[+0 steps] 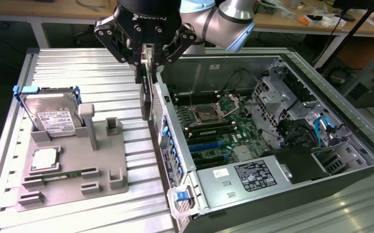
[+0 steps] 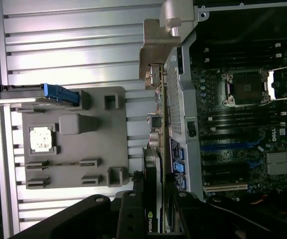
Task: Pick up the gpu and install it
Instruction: 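Pick up the gpu and move the gpu toward the slot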
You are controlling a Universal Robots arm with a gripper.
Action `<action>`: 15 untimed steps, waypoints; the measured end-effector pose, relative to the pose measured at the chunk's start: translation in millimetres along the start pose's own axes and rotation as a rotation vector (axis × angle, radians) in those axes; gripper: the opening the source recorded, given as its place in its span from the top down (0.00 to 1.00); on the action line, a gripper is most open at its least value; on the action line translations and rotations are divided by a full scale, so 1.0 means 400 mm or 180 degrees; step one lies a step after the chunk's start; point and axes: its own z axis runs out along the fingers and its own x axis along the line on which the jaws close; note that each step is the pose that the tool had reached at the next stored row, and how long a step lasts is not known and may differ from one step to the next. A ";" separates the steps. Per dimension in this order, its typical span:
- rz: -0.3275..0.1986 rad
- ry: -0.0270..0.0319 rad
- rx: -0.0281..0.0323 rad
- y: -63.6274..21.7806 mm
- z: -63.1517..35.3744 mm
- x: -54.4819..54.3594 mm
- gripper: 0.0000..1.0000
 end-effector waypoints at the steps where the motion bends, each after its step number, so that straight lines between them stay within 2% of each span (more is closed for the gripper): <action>1: 0.0000 0.0000 0.0000 0.000 0.000 -0.002 0.73; 15: 0.0000 0.0000 0.0000 0.003 0.000 -0.036 0.73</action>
